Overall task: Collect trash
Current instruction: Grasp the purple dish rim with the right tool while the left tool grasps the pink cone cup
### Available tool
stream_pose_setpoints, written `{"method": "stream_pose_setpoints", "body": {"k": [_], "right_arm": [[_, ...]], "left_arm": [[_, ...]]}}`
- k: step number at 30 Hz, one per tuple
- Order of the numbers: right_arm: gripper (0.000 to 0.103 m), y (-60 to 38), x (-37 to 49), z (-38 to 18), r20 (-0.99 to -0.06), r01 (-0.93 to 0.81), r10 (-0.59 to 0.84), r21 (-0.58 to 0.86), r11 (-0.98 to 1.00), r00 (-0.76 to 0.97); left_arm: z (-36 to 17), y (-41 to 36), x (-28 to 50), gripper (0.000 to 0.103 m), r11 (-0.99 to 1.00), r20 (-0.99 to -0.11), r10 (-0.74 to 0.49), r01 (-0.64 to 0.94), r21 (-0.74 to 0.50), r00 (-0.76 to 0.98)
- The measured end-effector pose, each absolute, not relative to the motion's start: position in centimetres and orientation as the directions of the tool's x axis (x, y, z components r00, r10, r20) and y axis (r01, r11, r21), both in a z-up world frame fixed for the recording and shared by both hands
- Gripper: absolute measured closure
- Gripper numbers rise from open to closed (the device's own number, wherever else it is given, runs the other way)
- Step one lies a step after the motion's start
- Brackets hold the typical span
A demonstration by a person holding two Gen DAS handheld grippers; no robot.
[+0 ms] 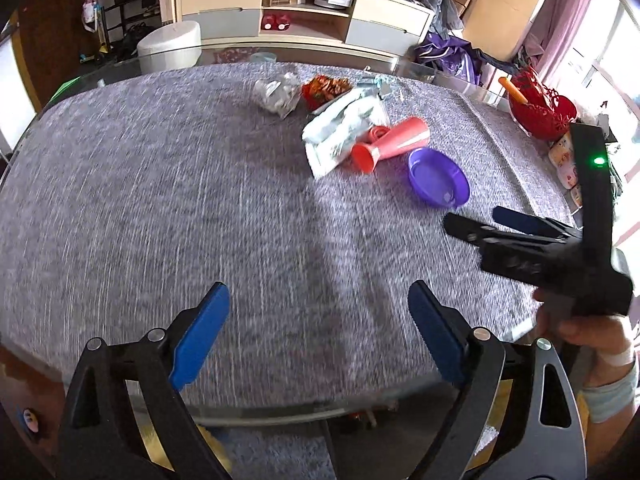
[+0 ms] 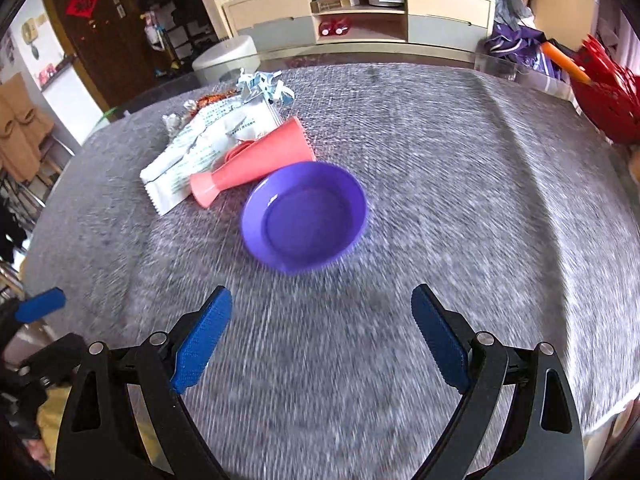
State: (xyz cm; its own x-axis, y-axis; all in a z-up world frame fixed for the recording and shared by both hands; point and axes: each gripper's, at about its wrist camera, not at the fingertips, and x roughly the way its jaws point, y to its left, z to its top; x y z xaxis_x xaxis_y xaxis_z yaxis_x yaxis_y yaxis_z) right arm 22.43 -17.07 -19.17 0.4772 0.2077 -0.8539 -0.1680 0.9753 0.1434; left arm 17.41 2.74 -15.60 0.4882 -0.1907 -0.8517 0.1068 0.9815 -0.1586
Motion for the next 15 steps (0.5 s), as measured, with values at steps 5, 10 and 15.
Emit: {"method": "stream_pose_setpoints", "body": {"k": [5, 10, 15], "right_arm": [[0.011, -16.3, 24.0, -19.6, -0.847, -0.170, 0.189, 0.118, 0.978, 0.497], [0.012, -15.9, 25.2, -19.6, -0.841, -0.187, 0.175, 0.090, 0.978, 0.512], [0.025, -16.2, 25.3, -19.5, -0.824, -0.201, 0.190, 0.094, 0.975, 0.533]], "left_arm": [[-15.3, 2.0, 19.3, 0.017, 0.978, -0.852, -0.201, 0.140, -0.152, 0.483], [-15.1, 1.7, 20.6, 0.017, 0.977, -0.851, -0.203, 0.155, -0.145, 0.484], [-15.0, 1.3, 21.8, 0.017, 0.976, -0.850, -0.205, 0.164, -0.141, 0.486]]}}
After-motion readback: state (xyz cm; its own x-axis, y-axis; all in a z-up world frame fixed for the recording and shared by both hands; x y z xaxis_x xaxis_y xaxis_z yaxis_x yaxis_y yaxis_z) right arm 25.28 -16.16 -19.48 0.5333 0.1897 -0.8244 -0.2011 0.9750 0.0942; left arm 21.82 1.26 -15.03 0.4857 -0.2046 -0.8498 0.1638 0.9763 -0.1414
